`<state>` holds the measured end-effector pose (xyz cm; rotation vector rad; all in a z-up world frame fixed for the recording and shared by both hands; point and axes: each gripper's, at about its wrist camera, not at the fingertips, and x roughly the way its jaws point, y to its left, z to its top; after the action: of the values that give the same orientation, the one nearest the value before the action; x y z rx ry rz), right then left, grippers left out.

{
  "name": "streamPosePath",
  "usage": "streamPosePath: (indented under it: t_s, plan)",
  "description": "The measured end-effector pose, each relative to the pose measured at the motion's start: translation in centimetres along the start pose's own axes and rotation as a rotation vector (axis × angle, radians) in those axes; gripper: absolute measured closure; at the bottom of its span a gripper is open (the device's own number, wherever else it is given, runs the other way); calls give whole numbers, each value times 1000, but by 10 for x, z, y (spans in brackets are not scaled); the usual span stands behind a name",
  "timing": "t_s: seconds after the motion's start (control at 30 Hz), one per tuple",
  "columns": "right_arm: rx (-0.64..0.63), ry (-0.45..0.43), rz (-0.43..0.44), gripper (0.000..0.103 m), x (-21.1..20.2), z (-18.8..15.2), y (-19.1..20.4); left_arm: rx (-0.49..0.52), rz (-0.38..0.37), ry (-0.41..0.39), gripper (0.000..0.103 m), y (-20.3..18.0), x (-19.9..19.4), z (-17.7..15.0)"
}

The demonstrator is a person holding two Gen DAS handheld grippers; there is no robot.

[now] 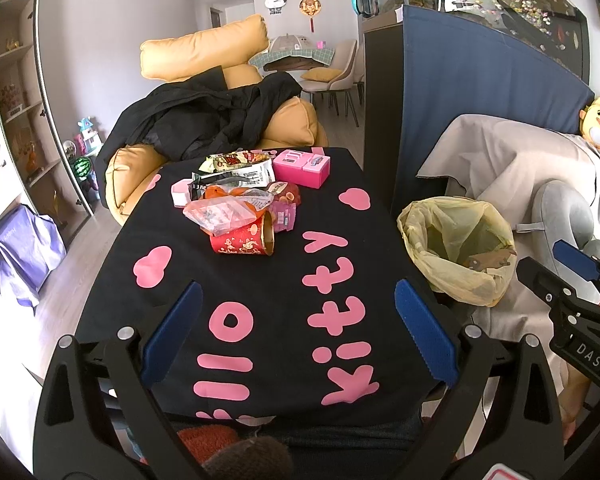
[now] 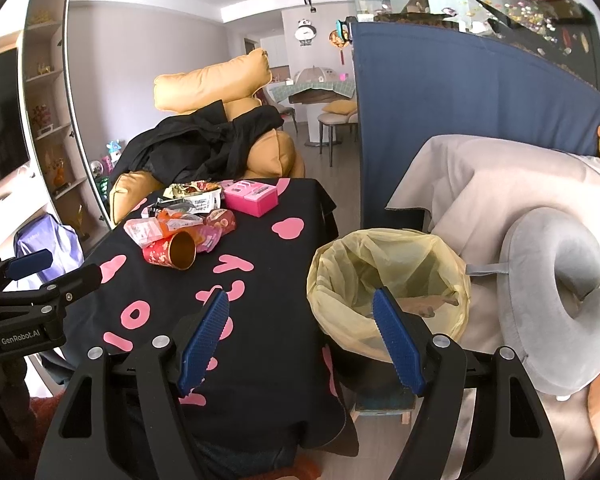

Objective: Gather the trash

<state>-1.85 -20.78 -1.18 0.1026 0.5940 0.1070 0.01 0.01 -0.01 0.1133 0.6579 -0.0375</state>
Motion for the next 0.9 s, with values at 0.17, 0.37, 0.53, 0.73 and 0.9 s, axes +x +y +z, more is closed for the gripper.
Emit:
streamPosePath:
  t_s: [0.17,0.37,0.53,0.73,0.9]
  plan:
    - [1,0,1,32,0,0,0,-1,0,0,10,0,0,0]
    - [2,0,0,32,0,0,0,-1,-1,0,10,0,0,0]
    - [4,-3,-2,32,0,-1,-1,-1,-1,0,10,0,0,0]
    - [4,-4,-4,32,0,-1,-1,-2,-2,1,10,0,0,0]
    - [4,-4,-4,32,0,-1,-1,-3,-2,1,11,0,0,0]
